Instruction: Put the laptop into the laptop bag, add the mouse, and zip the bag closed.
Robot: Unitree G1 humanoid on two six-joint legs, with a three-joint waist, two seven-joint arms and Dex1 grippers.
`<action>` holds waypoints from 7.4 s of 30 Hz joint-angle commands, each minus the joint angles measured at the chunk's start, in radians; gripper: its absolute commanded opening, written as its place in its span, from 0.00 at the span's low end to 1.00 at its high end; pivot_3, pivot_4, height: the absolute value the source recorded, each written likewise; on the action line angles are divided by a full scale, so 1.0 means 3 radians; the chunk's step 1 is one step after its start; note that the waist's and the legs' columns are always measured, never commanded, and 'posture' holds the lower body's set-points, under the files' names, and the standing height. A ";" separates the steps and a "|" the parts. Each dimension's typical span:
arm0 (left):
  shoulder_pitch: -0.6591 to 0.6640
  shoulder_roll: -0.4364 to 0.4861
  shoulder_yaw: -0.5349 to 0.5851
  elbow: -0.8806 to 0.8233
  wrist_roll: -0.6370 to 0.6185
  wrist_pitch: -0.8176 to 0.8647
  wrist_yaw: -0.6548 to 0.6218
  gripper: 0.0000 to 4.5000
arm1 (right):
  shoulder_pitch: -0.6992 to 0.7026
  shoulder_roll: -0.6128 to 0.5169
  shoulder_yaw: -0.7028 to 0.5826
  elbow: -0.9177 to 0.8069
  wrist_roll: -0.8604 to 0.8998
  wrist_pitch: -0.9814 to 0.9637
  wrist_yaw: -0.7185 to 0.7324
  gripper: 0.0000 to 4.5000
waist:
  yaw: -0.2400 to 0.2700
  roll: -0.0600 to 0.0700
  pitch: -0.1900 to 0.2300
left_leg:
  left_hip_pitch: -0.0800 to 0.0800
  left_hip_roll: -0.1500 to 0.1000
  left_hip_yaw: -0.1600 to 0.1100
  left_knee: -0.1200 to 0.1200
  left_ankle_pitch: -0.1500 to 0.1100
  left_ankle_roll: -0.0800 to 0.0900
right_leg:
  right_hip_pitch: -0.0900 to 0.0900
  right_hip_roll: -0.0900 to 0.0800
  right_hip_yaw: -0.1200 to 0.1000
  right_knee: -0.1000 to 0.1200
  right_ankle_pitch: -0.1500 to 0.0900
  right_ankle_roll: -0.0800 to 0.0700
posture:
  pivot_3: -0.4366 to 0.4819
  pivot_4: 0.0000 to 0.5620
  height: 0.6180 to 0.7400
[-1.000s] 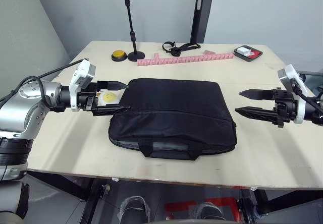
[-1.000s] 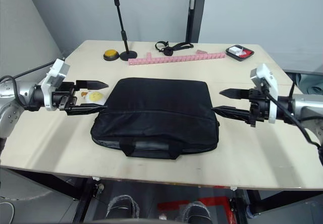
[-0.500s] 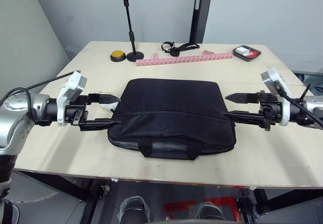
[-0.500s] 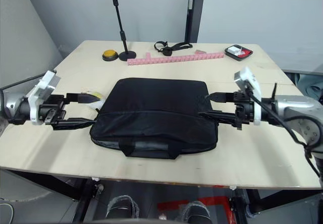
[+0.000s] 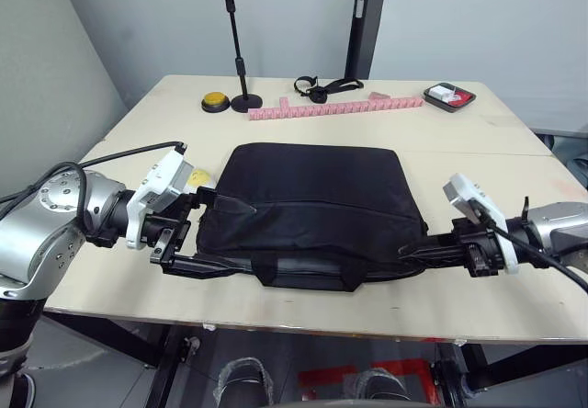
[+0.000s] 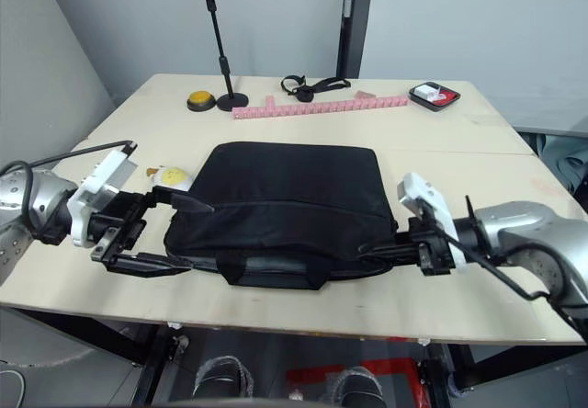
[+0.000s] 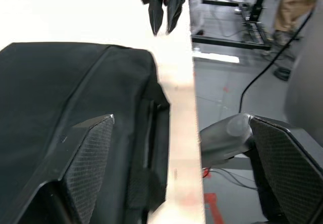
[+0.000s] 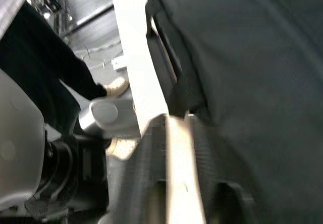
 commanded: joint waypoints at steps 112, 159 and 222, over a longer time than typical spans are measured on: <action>-0.1719 -0.1111 0.0213 0.4623 0.1622 -0.0613 0.2329 1.00 | -0.2118 0.2169 0.1545 0.2003 -0.1892 -0.0596 -0.0220 0.02 | -0.0009 -0.0005 -0.0017 | -0.0001 0.0004 -0.0026 -0.0006 0.0021 -0.0032 | -0.0003 0.0007 -0.0017 0.0027 0.0000 0.0000 | 0.48 0.27 1.00; 0.1294 -0.0080 0.1595 0.0970 0.0205 0.1690 0.1142 0.00 | -0.2098 0.2195 0.1708 0.1971 -0.1945 -0.0419 -0.0174 0.00 | -0.0089 -0.0003 -0.0016 | 0.0001 0.0005 -0.0017 -0.0058 0.0019 -0.0032 | -0.0004 0.0008 -0.0023 -0.0026 -0.0004 -0.0004 | 0.48 0.27 1.00; 0.0297 -0.1520 -0.1148 0.0545 0.0154 0.1073 0.1328 0.00 | -0.2347 0.2318 0.1721 0.2000 -0.1900 -0.0078 -0.0235 0.00 | -0.0067 0.0000 -0.0027 | 0.0013 0.0027 -0.0006 -0.0034 0.0022 -0.0038 | -0.0001 0.0024 -0.0013 0.0003 -0.0002 -0.0006 | 0.48 0.27 1.00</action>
